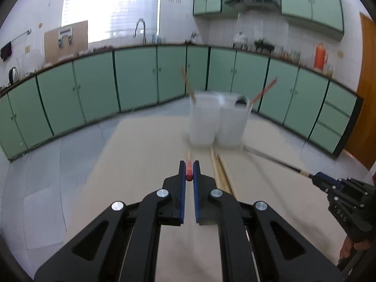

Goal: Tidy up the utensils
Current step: 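Lift both chopsticks and drop them into the white holder, opening both tools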

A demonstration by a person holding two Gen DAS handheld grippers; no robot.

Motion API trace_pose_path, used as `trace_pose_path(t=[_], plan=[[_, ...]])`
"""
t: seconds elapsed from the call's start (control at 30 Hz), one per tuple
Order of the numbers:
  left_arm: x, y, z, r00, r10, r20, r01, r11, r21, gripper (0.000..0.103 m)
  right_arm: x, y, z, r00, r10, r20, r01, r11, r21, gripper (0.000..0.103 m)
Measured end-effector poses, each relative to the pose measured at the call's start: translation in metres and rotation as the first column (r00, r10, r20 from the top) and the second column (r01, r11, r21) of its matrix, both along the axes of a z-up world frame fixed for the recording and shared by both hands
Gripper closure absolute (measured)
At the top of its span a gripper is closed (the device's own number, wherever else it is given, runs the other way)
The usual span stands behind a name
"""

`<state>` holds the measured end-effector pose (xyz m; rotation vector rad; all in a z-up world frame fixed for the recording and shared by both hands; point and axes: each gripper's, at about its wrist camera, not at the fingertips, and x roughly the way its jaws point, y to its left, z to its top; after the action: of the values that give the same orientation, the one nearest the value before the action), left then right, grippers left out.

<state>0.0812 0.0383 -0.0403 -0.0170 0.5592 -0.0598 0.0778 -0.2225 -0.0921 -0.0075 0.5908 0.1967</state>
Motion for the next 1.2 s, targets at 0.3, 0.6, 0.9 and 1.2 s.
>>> trace_pose_path(t=[0.3, 0.6, 0.9, 1.2], plan=[[0.019, -0.016, 0.042, 0.994, -0.029, 0.108, 0.035, 0.998, -0.056, 0.098, 0.028, -0.016, 0.068, 0.996, 0.018, 0.089, -0.028, 0.994, 0.108, 0.097], [0.034, -0.02, 0.068, 0.987, -0.071, 0.143, 0.084, 0.992, -0.091, 0.098, 0.058, -0.015, 0.107, 0.988, 0.118, 0.096, -0.128, 0.986, 0.11, 0.097], [0.047, -0.021, 0.105, 0.971, -0.095, 0.221, 0.12, 0.988, -0.102, 0.098, 0.074, -0.006, 0.152, 0.966, 0.219, 0.14, -0.239, 0.959, 0.152, 0.097], [0.09, -0.039, 0.168, 0.924, -0.093, 0.371, 0.126, 0.99, -0.066, 0.098, 0.131, 0.017, 0.231, 0.932, 0.2, 0.302, -0.242, 0.965, 0.106, 0.097]])
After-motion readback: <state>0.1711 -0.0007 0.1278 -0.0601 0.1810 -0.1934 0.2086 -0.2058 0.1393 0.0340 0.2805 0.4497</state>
